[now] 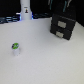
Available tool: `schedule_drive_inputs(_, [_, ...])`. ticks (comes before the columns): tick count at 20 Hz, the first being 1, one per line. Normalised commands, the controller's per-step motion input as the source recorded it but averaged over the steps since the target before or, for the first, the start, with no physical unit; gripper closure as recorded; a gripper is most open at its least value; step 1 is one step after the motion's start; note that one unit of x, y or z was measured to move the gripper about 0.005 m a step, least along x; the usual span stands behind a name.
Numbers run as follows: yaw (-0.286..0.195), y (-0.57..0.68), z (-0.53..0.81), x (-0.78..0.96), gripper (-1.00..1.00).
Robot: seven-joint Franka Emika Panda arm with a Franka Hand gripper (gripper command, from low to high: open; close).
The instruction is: Open the kcup holder, insert the kcup into the holder, and close the kcup holder
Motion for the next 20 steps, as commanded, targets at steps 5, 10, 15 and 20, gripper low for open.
schedule_drive_inputs(5, [-0.198,0.58,-0.19,-0.33,-1.00])
schedule_drive_inputs(10, [-0.159,0.51,-0.34,-0.25,-1.00])
schedule_drive_inputs(15, [-0.123,0.42,-0.41,-0.17,-1.00])
schedule_drive_inputs(20, [-0.045,0.24,-0.47,-0.05,-1.00])
